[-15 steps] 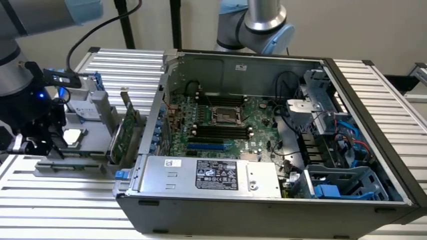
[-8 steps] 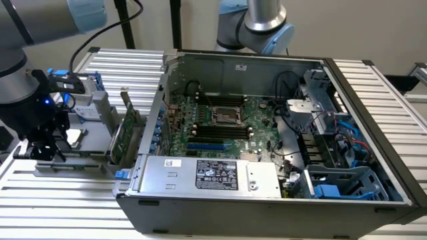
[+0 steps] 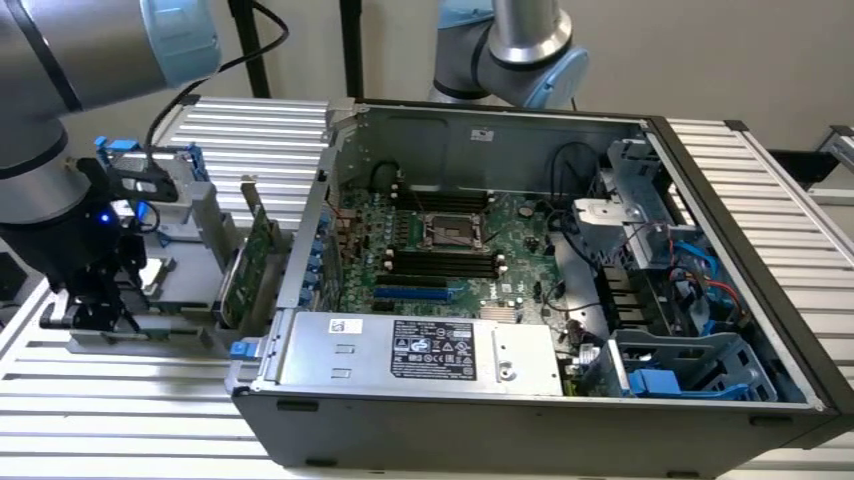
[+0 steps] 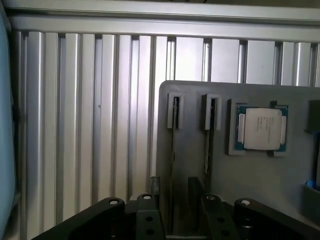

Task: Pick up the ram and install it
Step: 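Pick up the ram and move it above insertion slot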

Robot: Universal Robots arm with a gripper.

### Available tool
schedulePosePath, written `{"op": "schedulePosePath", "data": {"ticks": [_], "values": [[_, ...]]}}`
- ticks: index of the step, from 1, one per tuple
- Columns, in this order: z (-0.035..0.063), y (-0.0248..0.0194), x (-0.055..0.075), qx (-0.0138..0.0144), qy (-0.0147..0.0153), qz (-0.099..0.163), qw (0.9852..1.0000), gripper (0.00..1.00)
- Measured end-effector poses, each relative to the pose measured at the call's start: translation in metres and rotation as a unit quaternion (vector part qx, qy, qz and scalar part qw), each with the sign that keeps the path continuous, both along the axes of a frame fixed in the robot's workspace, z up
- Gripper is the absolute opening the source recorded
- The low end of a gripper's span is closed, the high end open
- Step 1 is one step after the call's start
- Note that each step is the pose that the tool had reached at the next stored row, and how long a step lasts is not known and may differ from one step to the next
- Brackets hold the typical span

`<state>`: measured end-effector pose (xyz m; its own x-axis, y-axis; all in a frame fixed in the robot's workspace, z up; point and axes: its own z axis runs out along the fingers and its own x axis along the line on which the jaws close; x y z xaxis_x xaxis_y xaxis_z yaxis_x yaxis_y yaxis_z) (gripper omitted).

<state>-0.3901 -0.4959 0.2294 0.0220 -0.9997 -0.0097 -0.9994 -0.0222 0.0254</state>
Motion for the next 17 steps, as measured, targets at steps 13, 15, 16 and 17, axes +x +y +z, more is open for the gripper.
{"op": "schedulePosePath", "data": {"ticks": [13,15,16,17], "values": [[-0.0237,0.0,0.0,0.0001,-0.0001,0.0,1.0,1.0],[-0.0273,0.0,0.0,0.0002,-0.0001,0.0,1.0,1.0],[-0.0291,0.0,0.0,0.0006,-0.0001,0.0,1.0,1.0],[-0.0306,0.0,0.0,0.0016,0.0,0.0,1.0,1.0]]}}
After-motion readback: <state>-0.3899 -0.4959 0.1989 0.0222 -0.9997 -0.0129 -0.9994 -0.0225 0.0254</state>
